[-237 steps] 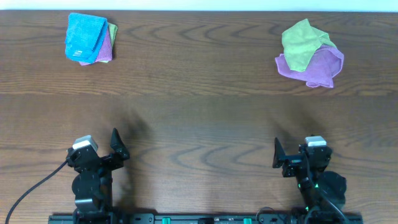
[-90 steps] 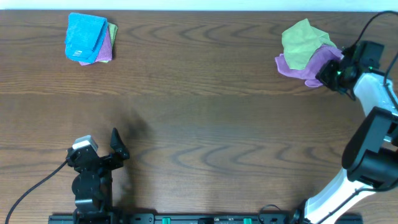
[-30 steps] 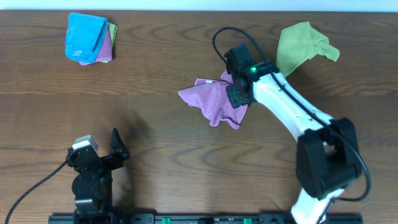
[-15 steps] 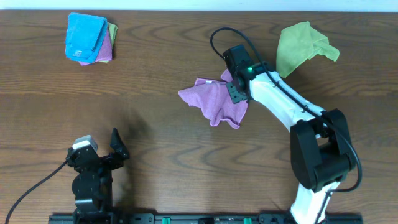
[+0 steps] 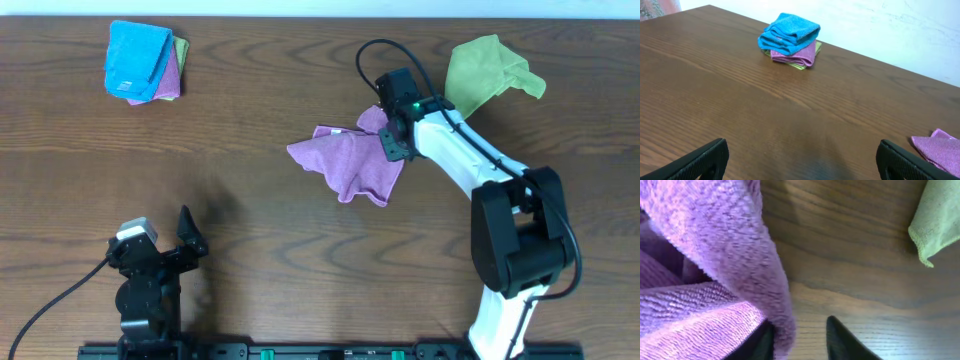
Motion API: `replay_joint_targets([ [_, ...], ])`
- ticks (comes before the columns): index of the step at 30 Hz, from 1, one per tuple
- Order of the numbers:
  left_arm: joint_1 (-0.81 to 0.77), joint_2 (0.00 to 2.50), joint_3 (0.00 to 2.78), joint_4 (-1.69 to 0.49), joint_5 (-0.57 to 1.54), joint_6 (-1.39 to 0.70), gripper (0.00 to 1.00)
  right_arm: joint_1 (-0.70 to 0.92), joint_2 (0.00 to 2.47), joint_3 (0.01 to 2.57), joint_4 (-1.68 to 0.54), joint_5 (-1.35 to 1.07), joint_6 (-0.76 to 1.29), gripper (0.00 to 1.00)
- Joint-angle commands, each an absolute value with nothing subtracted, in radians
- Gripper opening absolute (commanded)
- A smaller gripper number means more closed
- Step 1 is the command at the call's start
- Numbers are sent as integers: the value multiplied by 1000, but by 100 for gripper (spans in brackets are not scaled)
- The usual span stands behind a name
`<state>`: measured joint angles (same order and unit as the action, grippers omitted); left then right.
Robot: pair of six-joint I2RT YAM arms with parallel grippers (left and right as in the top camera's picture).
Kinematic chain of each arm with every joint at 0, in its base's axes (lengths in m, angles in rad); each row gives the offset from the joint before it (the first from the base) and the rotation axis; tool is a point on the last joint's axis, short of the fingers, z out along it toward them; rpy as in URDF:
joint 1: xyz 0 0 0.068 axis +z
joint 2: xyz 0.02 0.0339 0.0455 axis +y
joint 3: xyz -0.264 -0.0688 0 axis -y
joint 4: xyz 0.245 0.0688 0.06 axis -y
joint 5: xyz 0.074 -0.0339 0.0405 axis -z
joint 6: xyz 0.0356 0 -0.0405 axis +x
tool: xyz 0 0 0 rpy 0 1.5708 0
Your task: Fold the cloth
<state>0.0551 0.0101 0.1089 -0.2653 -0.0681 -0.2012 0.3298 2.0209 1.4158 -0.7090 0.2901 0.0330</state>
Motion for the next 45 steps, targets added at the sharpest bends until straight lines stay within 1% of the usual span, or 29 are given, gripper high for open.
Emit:
replay_joint_targets([
  [1,50,6,85,-278,-86,-187,95,323,2035,1415,-706,307,28,20],
  [3,50,6,85,-278,-86,-187,95,323,2035,1415,-707,307,29,11],
  [6,50,6,85,-278,-86,-187,95,328,2035,1422,-709,308,38,1],
  [11,50,6,85,-278,-86,-187,95,342,2035,1502,-759,344,94,1],
  [14,50,6,85,-278,-86,-187,95,354,2035,1574,-807,510,169,1],
  [16,50,6,85,-278,-86,-187,95,362,2035,1635,-850,690,214,1],
  [18,50,6,85,-278,-86,-187,95,363,2035,1675,-897,868,308,1],
  [19,50,6,85,-278,-86,-187,95,363,2035,1687,-913,913,326,2],
  [21,50,6,85,-278,-86,-187,95,365,2035,1704,-936,926,325,1],
  [23,50,6,85,-278,-86,-187,96,374,2035,1715,-959,887,310,1],
  [27,50,6,85,-278,-86,-187,95,418,2035,1745,-966,694,203,1],
  [32,50,6,85,-278,-86,-187,96,532,2035,1878,-967,384,144,1],
  [35,50,6,85,-278,-86,-187,95,611,2035,1966,-977,268,100,1],
  [40,50,6,85,-278,-86,-187,96,759,2035,2119,-1030,156,56,1],
  [42,50,6,85,-278,-86,-187,95,807,2035,2165,-1053,160,42,1],
  [45,50,6,85,-278,-86,-187,95,830,2035,2194,-1083,164,43,1],
])
